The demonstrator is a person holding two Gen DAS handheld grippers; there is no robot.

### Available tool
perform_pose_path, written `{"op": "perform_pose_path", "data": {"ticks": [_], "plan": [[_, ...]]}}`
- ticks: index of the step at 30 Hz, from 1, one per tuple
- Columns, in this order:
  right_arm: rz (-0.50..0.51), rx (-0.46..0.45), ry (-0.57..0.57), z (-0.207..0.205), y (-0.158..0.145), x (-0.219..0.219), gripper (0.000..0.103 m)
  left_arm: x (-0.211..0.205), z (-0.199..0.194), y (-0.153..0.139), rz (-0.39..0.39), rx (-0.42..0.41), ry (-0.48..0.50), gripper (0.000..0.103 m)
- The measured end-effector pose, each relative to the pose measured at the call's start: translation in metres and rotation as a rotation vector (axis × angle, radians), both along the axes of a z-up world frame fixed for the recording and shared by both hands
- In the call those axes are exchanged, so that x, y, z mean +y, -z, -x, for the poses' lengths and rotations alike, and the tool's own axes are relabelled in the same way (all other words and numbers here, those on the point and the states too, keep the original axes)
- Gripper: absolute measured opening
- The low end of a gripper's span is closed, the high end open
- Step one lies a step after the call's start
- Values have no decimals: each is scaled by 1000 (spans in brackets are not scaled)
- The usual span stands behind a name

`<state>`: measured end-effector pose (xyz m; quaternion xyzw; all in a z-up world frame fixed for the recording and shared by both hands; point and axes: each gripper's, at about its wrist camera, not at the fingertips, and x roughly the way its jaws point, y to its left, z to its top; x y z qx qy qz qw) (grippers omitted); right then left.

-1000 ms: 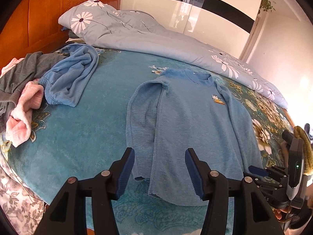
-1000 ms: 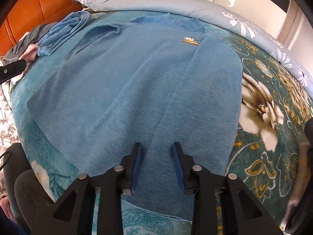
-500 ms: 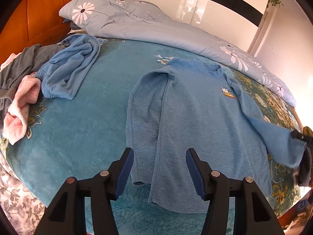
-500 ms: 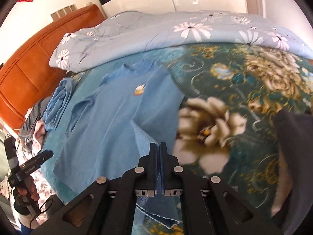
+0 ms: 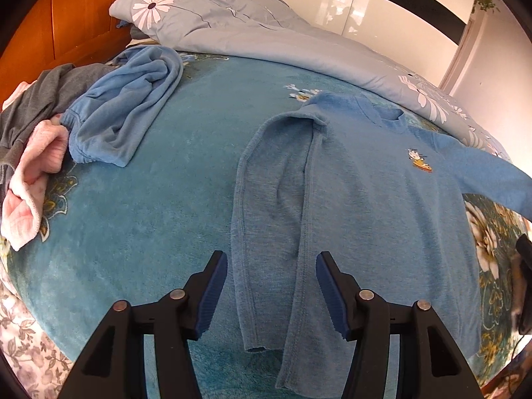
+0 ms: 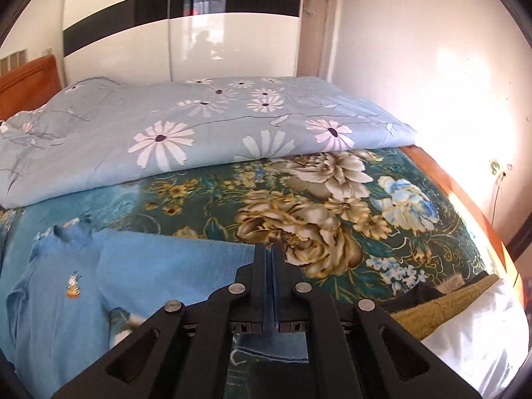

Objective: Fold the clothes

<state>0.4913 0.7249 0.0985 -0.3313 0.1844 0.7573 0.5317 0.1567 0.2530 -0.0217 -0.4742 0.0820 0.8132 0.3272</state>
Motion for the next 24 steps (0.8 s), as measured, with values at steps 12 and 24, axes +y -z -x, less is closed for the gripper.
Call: {"op": "perform_pose_path", "data": {"ticks": [12,24], "plan": [[96,-40,51,21,54,13,17,10,58,12,20,-37,-48,59],[20,105,-263,50,20,-113,53,37,52,29,7,-44,31,7]]}}
